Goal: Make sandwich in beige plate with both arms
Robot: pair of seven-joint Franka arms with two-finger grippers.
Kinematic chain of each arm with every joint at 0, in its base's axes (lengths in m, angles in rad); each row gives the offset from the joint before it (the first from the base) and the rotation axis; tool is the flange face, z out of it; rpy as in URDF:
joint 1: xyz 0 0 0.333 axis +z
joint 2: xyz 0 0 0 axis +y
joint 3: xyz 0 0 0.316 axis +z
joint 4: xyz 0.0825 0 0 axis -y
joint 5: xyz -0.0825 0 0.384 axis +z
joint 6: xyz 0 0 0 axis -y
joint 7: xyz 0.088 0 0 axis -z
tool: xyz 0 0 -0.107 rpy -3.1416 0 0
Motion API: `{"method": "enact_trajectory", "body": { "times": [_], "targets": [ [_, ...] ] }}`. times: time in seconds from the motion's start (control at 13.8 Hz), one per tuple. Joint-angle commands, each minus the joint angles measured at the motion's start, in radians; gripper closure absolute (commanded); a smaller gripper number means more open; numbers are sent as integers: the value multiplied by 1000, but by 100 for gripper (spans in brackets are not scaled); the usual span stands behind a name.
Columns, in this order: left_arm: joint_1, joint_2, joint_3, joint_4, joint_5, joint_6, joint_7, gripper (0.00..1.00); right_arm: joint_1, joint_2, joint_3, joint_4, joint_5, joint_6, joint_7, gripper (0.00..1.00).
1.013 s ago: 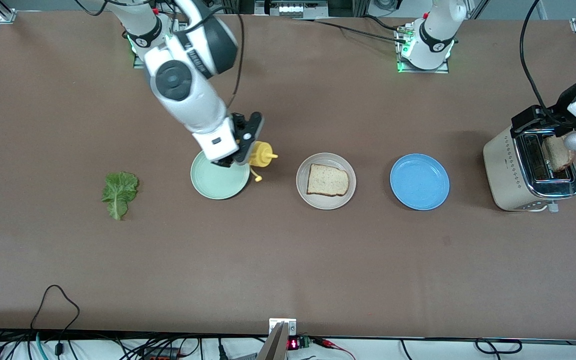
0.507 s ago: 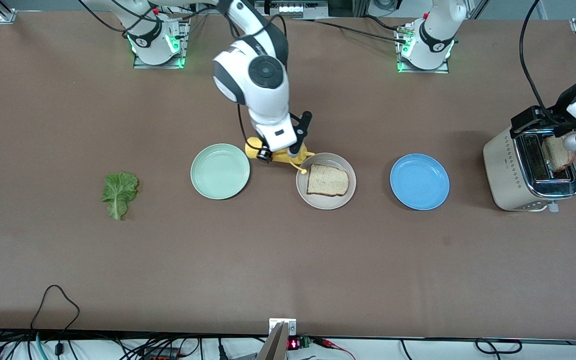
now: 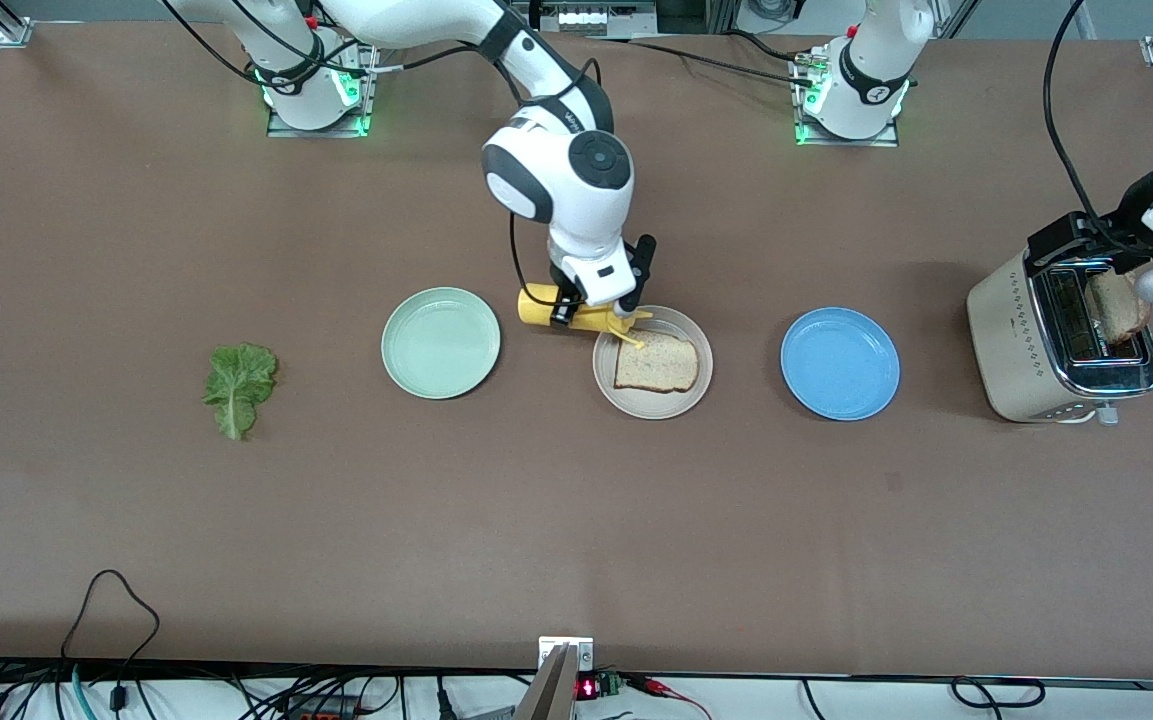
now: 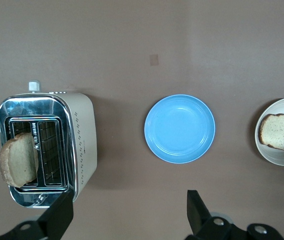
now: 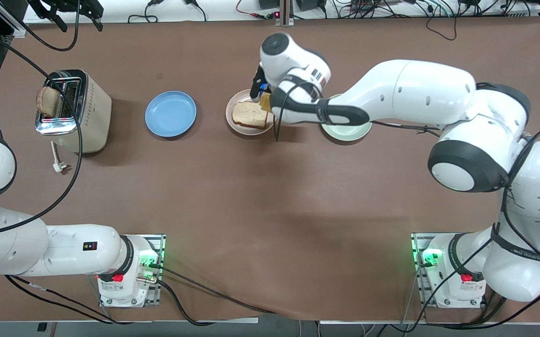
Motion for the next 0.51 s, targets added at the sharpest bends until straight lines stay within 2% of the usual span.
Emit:
{"method": "enact_trajectory", "body": {
  "times": [0.0, 0.43],
  "targets": [
    [6, -10, -4, 4, -17, -29, 11, 0, 38, 44, -11, 52, -43, -10, 34, 96],
    [24, -10, -4, 0, -17, -48, 11, 0, 19, 32, -11, 52, -57, -16, 31, 96]
  ]
}}
